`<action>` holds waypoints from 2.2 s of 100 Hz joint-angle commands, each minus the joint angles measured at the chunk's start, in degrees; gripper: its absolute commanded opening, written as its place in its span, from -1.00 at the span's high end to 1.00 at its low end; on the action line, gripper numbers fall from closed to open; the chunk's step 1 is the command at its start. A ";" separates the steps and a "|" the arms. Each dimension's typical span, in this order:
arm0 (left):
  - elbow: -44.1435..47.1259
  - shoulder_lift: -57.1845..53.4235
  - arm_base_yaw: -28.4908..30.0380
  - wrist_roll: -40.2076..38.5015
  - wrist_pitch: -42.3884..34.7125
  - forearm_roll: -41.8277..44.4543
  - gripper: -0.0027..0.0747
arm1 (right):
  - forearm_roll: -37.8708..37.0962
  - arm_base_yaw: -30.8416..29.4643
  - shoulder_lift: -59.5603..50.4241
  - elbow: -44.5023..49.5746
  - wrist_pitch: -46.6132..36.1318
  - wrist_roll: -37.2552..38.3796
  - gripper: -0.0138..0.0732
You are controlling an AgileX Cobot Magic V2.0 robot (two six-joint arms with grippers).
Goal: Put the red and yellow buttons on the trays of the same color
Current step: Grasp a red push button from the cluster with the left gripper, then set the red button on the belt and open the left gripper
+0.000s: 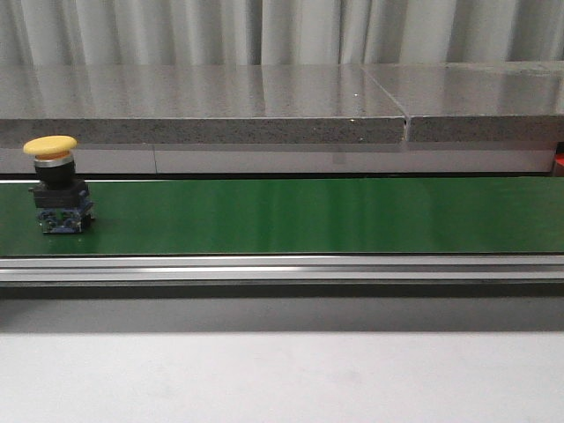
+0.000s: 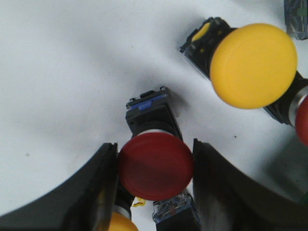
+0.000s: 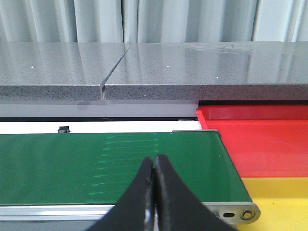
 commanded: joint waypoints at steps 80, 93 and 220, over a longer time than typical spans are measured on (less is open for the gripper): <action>-1.69 -19.63 -13.12 -0.58 5.24 0.79 0.46 | -0.36 -0.33 -0.58 -0.93 -4.56 -0.02 0.84; -1.69 -19.43 -18.03 -0.58 4.84 1.05 0.45 | -0.36 -0.33 -0.58 -0.93 -4.56 -0.02 0.84; 0.81 -29.31 -29.37 5.82 -5.15 -8.49 0.98 | -0.36 -0.33 -0.58 -0.93 -4.56 -0.02 0.84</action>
